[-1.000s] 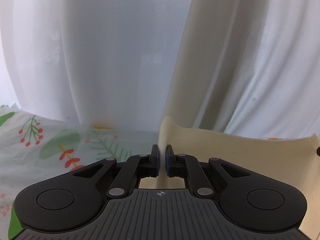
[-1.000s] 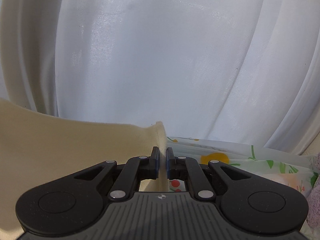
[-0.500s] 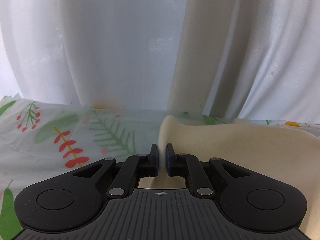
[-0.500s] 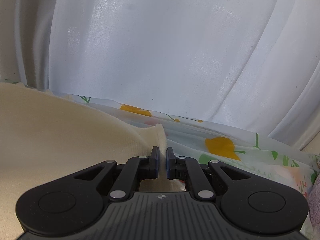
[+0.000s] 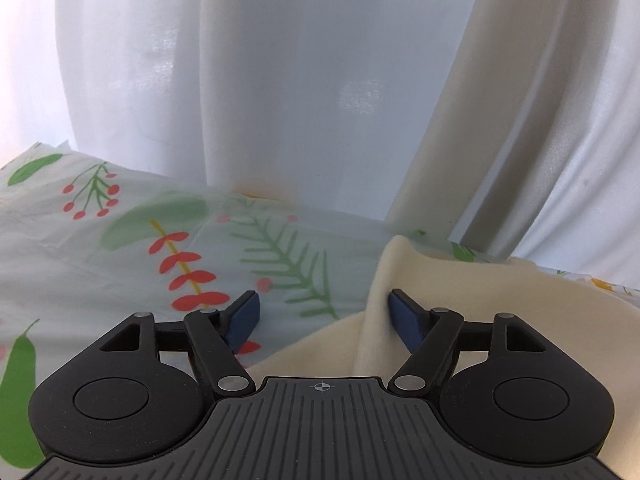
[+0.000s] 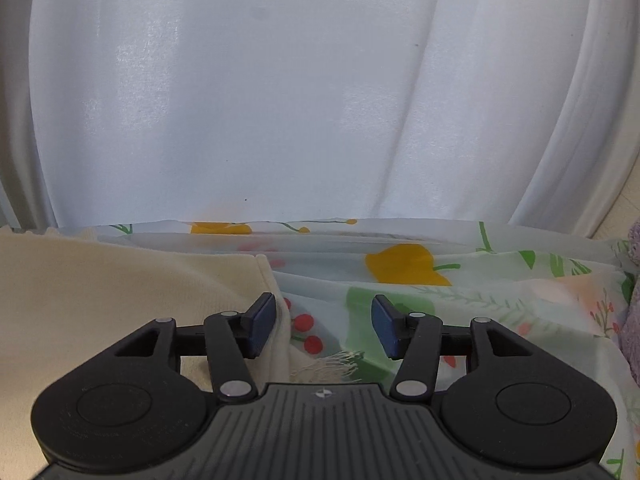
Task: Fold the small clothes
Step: 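Lift the hem with both grippers and carry it over toward the collar, then lay the hem onto the collar and open both grippers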
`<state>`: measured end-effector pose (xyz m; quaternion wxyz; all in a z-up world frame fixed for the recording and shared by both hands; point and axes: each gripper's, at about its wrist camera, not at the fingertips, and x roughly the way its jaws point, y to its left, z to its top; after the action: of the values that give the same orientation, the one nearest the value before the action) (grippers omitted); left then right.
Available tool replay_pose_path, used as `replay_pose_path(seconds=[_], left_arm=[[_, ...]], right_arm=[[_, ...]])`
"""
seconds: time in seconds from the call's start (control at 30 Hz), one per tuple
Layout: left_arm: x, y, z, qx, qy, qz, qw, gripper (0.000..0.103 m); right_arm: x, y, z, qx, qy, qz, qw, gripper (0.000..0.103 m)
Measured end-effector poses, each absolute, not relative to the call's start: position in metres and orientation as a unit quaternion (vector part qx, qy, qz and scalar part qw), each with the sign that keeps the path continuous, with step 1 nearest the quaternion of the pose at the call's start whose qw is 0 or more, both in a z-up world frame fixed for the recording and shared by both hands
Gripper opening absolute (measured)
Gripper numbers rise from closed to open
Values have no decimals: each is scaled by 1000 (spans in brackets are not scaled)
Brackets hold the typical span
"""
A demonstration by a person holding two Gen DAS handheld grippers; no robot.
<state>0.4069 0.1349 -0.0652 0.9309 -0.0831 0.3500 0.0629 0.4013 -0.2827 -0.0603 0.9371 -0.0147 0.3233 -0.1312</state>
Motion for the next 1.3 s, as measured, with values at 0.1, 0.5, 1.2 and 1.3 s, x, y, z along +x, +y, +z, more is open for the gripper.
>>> replay_pose_path(seconds=[0.1, 0.5, 1.2, 1.3], left_arm=[[388, 148, -54, -83, 361, 77, 926, 73], [264, 158, -41, -147, 402, -16, 904, 62], [257, 164, -48, -190, 426, -3, 884, 12], [257, 167, -49, -196, 427, -3, 883, 25]], right_arm=[[363, -288, -43, 1, 297, -134, 945, 51], [220, -297, -51, 133, 345, -50, 928, 22], [226, -284, -50, 79, 366, -75, 924, 5], [226, -287, -53, 83, 369, -86, 922, 9]])
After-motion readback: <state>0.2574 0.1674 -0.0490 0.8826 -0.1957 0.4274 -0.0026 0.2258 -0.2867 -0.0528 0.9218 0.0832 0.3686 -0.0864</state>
